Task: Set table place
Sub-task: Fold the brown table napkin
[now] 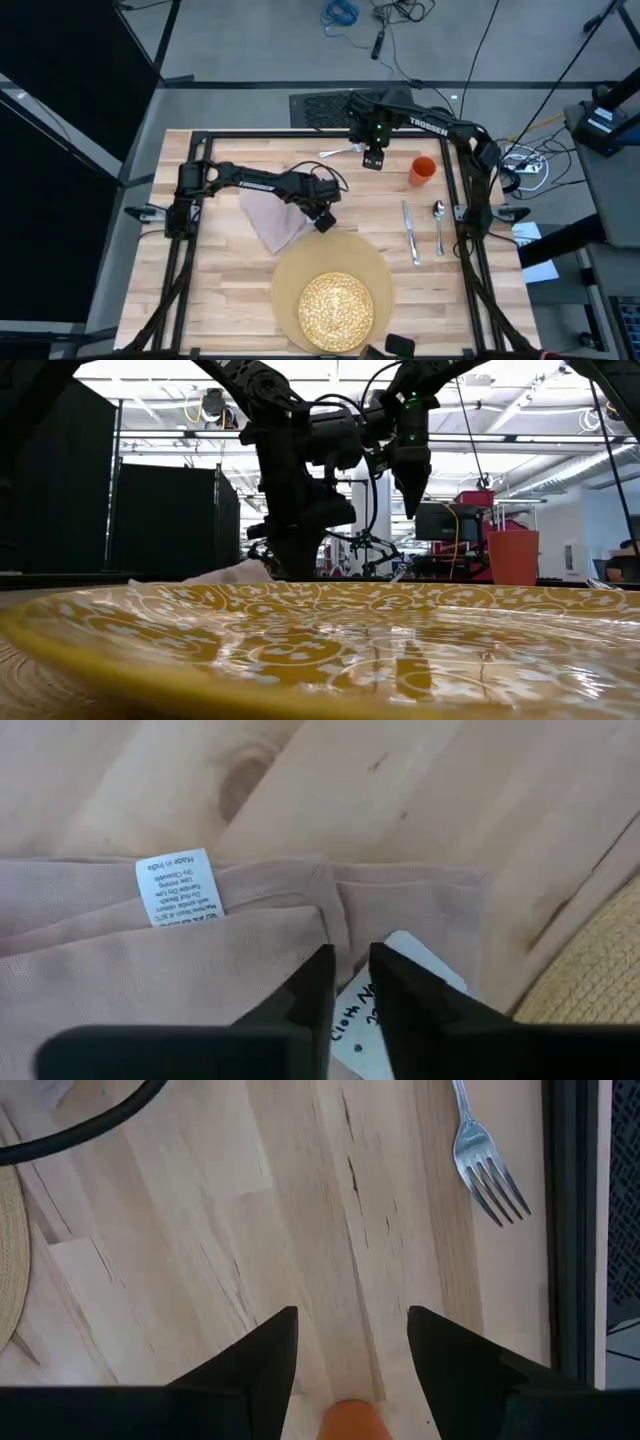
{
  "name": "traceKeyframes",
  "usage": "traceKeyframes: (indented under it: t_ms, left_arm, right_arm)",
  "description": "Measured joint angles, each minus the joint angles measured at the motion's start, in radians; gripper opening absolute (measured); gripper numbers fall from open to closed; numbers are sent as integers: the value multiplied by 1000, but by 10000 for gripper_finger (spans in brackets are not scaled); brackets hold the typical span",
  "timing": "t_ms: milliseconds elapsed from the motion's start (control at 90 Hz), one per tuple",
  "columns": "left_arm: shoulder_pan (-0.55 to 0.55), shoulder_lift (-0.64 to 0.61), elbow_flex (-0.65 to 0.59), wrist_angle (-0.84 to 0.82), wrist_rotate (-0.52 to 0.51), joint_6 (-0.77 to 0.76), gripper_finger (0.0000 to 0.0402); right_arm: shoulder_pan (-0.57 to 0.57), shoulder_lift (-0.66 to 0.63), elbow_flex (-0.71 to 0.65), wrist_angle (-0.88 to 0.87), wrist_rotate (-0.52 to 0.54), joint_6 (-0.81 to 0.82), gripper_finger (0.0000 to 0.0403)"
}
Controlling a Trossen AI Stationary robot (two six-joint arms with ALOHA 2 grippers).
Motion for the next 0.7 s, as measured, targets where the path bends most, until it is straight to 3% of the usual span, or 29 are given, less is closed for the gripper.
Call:
traceKeyframes:
  t_ms: [200, 411, 700]
  left_arm:
    - [6, 0, 1, -6, -8, -34, 122]
    - [8, 0, 2, 0, -71, -26, 125]
    - [8, -1, 3, 12, -72, -26, 125]
  right_arm:
    - [0, 0, 0, 0, 0, 0, 176]
    - [0, 0, 0, 2, 0, 0, 176]
    - [0, 0, 0, 4, 0, 0, 176]
